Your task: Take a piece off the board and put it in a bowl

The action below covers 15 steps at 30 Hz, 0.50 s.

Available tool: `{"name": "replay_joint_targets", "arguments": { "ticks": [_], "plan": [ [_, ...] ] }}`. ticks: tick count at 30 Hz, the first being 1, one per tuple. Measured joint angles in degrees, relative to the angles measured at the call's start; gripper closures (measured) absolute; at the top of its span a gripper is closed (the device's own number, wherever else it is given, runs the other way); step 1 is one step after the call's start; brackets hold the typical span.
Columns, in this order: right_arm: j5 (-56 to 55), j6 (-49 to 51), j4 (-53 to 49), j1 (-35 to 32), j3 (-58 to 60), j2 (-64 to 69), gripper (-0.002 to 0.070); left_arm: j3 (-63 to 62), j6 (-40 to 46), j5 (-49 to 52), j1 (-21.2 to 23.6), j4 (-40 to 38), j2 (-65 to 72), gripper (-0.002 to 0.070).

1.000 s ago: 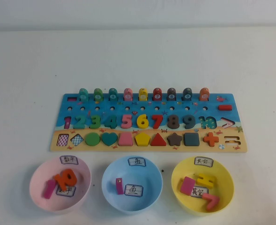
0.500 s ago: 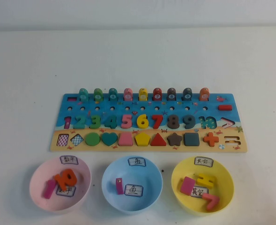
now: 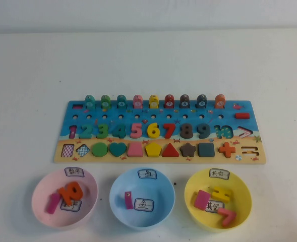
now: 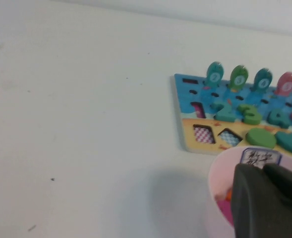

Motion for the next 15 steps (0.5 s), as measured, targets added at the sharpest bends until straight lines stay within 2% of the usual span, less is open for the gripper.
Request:
{"name": "replay_joint_targets", "arguments": {
  "ticks": [7, 15],
  "plan": [
    [0.0, 0.0, 0.0, 0.0, 0.0, 0.0, 0.0694, 0.0, -2.25, -5.38, 0.0, -16.68, 0.0, 0.0676],
    [0.0, 0.0, 0.0, 0.0, 0.0, 0.0, 0.0694, 0.0, -4.14, -9.77, 0.0, -20.88, 0.0, 0.0676]
  ]
}}
